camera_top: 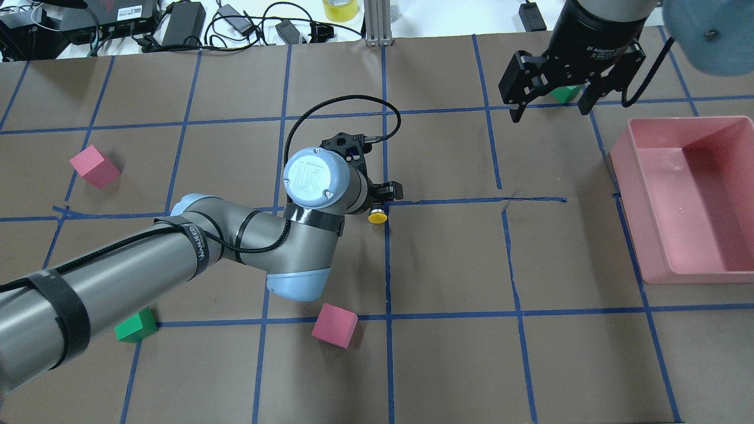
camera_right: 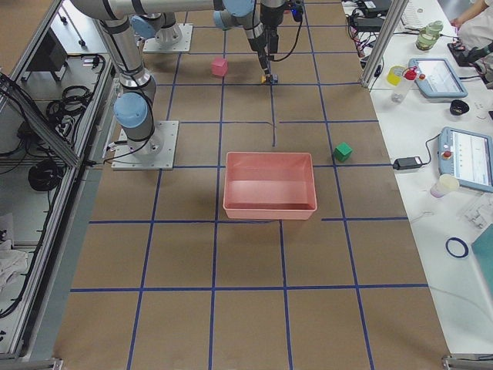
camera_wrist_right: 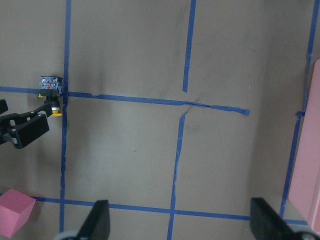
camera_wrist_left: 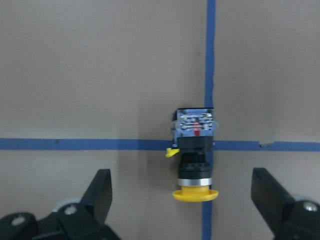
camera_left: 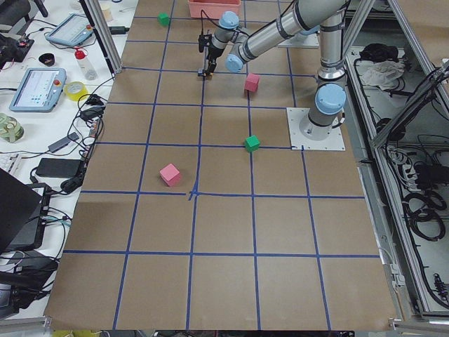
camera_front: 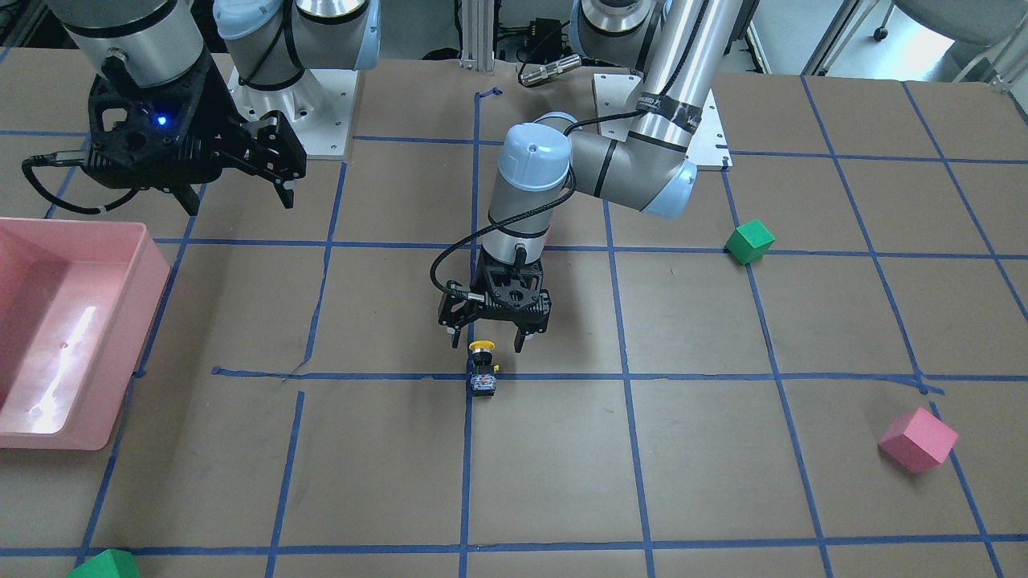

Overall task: Align button upright
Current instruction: 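Reach the left gripper toward the button switch while the right arm withdraws, then grasp the button switch with the left gripper and lift it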

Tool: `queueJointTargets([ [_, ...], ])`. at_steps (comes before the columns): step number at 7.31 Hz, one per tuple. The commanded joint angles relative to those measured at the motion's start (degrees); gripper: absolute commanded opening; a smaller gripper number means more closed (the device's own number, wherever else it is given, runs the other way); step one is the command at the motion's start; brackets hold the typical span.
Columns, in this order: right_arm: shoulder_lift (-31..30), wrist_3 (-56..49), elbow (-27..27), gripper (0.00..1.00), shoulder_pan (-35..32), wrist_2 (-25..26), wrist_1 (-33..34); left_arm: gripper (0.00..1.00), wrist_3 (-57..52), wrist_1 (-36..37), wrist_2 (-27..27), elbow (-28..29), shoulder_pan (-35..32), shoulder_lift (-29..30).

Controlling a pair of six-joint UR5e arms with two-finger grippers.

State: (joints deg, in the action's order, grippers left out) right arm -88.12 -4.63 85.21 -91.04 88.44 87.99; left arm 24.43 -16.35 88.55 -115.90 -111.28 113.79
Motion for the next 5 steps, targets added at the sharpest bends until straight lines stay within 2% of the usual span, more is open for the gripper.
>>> queueJointTargets([
  [1,-0.1,0.0,0.5,1.0,0.1,-0.1,0.3,1.0,0.4,4.6,0.1,0.0,-0.5,3.6],
  [2,-0.1,-0.1,0.6,1.0,0.0,-0.1,0.6,0.97,0.1,5.8,0.1,0.1,-0.5,4.5],
  [4,-0.1,-0.2,0.7,1.0,0.0,-0.6,0.6,0.81,-0.3,5.8,-0.1,-0.1,-0.5,5.6],
  [5,-0.1,-0.3,0.8,1.0,0.1,-0.4,0.6,0.79,-0.3,5.7,-0.2,-0.1,-0.5,5.7],
])
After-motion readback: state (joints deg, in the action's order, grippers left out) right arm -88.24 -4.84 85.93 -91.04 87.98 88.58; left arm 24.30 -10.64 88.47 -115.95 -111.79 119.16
